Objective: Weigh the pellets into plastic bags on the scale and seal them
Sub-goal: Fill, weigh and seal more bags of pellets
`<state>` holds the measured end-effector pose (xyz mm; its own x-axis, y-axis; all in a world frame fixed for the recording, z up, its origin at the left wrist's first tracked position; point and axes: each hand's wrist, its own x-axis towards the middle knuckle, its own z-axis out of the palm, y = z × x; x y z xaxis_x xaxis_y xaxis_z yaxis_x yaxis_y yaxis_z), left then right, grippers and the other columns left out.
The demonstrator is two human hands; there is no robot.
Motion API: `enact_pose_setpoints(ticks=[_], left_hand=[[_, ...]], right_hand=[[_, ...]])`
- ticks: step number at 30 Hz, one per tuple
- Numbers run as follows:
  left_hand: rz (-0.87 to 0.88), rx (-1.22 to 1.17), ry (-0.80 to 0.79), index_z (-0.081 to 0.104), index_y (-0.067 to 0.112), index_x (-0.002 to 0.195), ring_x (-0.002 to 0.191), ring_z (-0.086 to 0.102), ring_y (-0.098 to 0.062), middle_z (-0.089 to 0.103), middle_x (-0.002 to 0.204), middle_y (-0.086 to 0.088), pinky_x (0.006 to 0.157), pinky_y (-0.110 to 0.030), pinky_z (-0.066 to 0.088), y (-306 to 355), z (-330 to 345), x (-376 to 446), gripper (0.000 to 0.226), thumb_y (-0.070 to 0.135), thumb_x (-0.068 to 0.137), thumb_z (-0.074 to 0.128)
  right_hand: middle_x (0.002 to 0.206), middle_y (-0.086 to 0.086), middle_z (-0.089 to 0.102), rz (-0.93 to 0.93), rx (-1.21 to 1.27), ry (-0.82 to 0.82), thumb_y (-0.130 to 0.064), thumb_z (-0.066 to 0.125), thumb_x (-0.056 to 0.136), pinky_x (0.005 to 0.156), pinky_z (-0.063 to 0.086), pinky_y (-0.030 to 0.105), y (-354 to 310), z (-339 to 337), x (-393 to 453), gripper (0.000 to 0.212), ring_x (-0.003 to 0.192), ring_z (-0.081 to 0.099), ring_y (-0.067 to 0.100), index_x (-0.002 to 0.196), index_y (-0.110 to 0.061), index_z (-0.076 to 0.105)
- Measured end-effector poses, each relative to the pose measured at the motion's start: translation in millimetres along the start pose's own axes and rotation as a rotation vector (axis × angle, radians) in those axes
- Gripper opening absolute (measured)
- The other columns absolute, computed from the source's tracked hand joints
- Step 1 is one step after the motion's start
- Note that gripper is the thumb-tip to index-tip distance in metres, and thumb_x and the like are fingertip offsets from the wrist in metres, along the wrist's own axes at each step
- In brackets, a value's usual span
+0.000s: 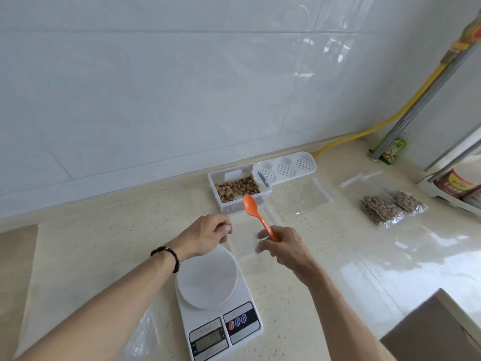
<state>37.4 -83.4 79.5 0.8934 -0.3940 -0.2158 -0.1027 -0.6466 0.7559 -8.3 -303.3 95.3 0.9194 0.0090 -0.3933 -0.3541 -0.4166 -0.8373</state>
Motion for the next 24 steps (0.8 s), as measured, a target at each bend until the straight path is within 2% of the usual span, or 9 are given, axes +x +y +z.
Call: enact_pose_setpoints(ticks=[6,10,14,16,18,19,21,22,24], left_hand=[[-0.04,-0.155,0.036,0.062,0.018,0.084,0.061,0.055,-0.01,0.059,0.065,0.002,0.063,-0.022,0.047,30,-9,6,0.02,0.015,0.098,0.048],[-0.074,-0.175,0.094,0.064,0.02,0.09,0.063,0.054,-0.009,0.059,0.068,0.003,0.068,-0.026,0.047,35,-16,8,0.017,0.017,0.098,0.049],[-0.108,-0.031,0.157,0.065,0.024,0.091,0.059,0.048,-0.007,0.057,0.071,0.004,0.059,-0.021,0.039,34,-25,2,0.026,0.014,0.099,0.042],[-0.103,0.152,0.234,0.065,0.024,0.095,0.075,0.058,-0.011,0.063,0.081,0.003,0.071,-0.027,0.046,38,-26,0,0.027,0.01,0.097,0.041],[-0.046,0.35,0.286,0.061,0.023,0.115,0.105,0.058,-0.019,0.065,0.11,0.0,0.093,-0.029,0.043,43,-26,-1,0.032,0.007,0.092,0.045],[-0.022,0.378,0.258,0.051,0.021,0.131,0.12,0.05,-0.02,0.058,0.127,-0.001,0.104,-0.029,0.036,45,-25,-1,0.043,0.011,0.089,0.051],[-0.011,0.314,0.104,0.019,0.023,0.151,0.143,0.022,-0.019,0.032,0.152,0.0,0.119,-0.038,0.012,50,-21,-3,0.088,0.035,0.078,0.067],[-0.007,0.313,0.046,0.005,0.026,0.153,0.147,0.007,-0.016,0.02,0.157,0.003,0.121,-0.043,0.0,54,-18,-3,0.11,0.049,0.07,0.072],[0.025,0.38,0.053,-0.007,0.03,0.152,0.148,-0.008,-0.013,0.009,0.159,0.006,0.119,-0.048,-0.008,56,-11,-1,0.133,0.068,0.055,0.076]], right_hand=[[0.073,0.017,0.072,-0.076,0.061,-0.177,-0.004,0.063,0.083,0.045,0.028,0.022,-25,-30,8,0.01,0.05,0.04,0.013,0.091,-0.001,0.067],[0.071,0.022,0.07,-0.106,0.103,-0.188,0.0,0.057,0.086,0.043,0.028,0.022,-37,-50,17,0.01,0.048,0.036,0.013,0.09,-0.008,0.062],[0.069,0.021,0.068,-0.124,0.18,-0.185,0.0,0.058,0.09,0.043,0.028,0.02,-40,-62,22,0.011,0.048,0.036,0.013,0.095,-0.01,0.063],[0.067,0.019,0.067,-0.127,0.204,-0.169,0.001,0.058,0.09,0.043,0.029,0.02,-44,-57,23,0.012,0.047,0.038,0.012,0.095,-0.008,0.065],[0.064,0.017,0.067,-0.119,0.23,-0.127,0.004,0.057,0.09,0.043,0.03,0.019,-49,-48,24,0.013,0.045,0.039,0.011,0.096,-0.004,0.065],[0.063,0.016,0.068,-0.114,0.242,-0.102,0.005,0.057,0.089,0.042,0.03,0.018,-52,-44,24,0.013,0.044,0.039,0.01,0.097,-0.001,0.065],[0.063,0.017,0.068,-0.11,0.251,-0.079,0.006,0.057,0.088,0.04,0.03,0.017,-57,-36,25,0.013,0.042,0.039,0.009,0.098,0.001,0.064],[0.064,0.018,0.069,-0.113,0.247,-0.08,0.006,0.057,0.088,0.04,0.03,0.017,-60,-32,25,0.013,0.041,0.039,0.009,0.097,0.001,0.064],[0.066,0.02,0.069,-0.115,0.246,-0.097,0.005,0.056,0.086,0.04,0.03,0.017,-65,-24,26,0.014,0.041,0.04,0.009,0.097,0.002,0.064]])
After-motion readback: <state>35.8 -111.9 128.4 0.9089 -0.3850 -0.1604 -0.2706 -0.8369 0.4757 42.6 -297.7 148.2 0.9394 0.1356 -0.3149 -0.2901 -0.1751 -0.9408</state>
